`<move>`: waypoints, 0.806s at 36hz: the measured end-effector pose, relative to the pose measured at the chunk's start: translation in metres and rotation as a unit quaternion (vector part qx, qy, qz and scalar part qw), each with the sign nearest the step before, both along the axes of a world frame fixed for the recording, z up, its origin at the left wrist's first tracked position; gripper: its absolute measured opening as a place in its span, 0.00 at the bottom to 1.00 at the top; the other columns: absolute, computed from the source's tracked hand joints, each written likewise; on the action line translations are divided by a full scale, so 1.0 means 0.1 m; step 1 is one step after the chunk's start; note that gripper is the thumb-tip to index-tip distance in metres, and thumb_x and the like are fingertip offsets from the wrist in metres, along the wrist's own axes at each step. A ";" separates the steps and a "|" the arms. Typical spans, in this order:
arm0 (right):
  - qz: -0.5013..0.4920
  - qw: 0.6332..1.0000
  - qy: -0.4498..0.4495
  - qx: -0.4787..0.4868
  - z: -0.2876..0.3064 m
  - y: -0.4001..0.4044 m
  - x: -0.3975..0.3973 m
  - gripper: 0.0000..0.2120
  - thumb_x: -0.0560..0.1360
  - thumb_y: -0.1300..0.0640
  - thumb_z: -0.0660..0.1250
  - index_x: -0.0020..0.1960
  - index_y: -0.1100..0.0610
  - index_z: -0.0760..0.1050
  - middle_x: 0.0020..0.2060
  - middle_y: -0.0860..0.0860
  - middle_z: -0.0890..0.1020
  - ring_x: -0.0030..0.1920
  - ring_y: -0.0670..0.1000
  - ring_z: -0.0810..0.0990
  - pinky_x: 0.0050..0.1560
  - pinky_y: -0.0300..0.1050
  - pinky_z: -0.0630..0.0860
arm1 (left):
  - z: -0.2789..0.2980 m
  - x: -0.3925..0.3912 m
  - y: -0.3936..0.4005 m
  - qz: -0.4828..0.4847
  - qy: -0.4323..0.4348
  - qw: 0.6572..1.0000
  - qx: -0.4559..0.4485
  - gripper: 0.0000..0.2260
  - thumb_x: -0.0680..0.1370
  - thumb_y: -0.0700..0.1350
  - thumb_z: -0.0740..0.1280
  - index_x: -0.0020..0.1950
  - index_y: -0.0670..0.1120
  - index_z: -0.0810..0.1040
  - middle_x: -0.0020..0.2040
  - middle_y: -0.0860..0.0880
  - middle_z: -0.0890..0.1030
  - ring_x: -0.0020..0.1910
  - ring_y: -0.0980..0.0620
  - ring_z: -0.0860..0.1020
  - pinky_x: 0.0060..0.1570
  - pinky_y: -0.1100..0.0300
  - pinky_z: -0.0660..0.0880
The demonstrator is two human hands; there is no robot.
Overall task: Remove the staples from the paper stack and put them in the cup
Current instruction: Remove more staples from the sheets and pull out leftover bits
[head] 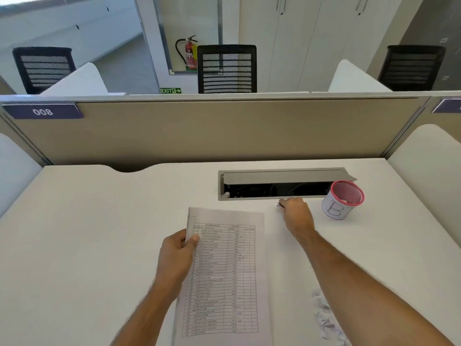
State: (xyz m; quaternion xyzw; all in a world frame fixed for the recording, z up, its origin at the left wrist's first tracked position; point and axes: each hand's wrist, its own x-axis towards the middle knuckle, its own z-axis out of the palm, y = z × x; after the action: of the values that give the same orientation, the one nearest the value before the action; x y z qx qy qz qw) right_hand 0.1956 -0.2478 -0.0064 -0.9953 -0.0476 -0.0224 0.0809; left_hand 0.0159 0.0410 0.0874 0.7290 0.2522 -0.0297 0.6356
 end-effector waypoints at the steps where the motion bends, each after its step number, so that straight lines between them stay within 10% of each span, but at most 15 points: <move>1: 0.000 1.000 0.001 -0.001 -0.01 0.00 -0.01 0.11 0.80 0.62 0.64 0.60 0.58 0.82 0.51 0.56 0.85 0.54 0.57 0.80 0.52 0.46 0.75 | 0.00 0.00 -0.01 0.000 0.000 1.000 0.000 0.08 0.85 0.43 0.66 0.55 0.46 0.85 0.45 0.50 0.90 0.43 0.49 0.89 0.44 0.52 0.85; 9: 0.023 1.000 -0.003 0.003 -0.09 -0.04 0.03 0.08 0.80 0.58 0.67 0.47 0.58 0.84 0.42 0.55 0.86 0.44 0.57 0.82 0.46 0.46 0.76 | -0.01 0.00 -0.03 -0.001 -0.002 1.000 -0.008 0.08 0.85 0.43 0.65 0.55 0.46 0.85 0.45 0.49 0.90 0.43 0.48 0.89 0.48 0.48 0.85; 13: 0.004 1.000 -0.013 0.025 -0.07 0.00 -0.03 0.10 0.78 0.62 0.68 0.58 0.57 0.84 0.48 0.55 0.87 0.48 0.58 0.84 0.51 0.45 0.79 | 0.00 -0.01 -0.05 -0.008 -0.006 1.000 0.002 0.07 0.85 0.43 0.66 0.54 0.47 0.85 0.45 0.50 0.90 0.43 0.49 0.89 0.46 0.51 0.85; 21: -0.037 0.944 -0.152 0.290 0.66 0.86 -0.68 0.12 0.78 0.67 0.65 0.57 0.60 0.84 0.51 0.54 0.85 0.52 0.56 0.78 0.55 0.50 0.75 | 0.07 -0.05 -0.20 -0.038 -0.057 0.980 0.187 0.11 0.86 0.46 0.62 0.50 0.48 0.83 0.42 0.53 0.87 0.41 0.53 0.86 0.38 0.64 0.83; 29: -0.010 0.844 0.013 0.537 1.56 1.51 -1.80 0.12 0.82 0.46 0.65 0.56 0.50 0.82 0.49 0.41 0.85 0.53 0.40 0.82 0.56 0.36 0.79 | 0.46 -0.25 -0.46 -0.037 -0.169 0.944 0.282 0.11 0.86 0.47 0.61 0.60 0.54 0.82 0.37 0.58 0.84 0.34 0.59 0.82 0.33 0.69 0.76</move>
State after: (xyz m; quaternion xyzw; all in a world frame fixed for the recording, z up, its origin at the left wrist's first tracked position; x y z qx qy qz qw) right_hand 0.0159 -0.0966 0.1492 -0.7969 -0.0175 -0.0318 0.6030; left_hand -0.0094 -0.0047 0.1335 0.8816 0.1120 0.1427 0.4357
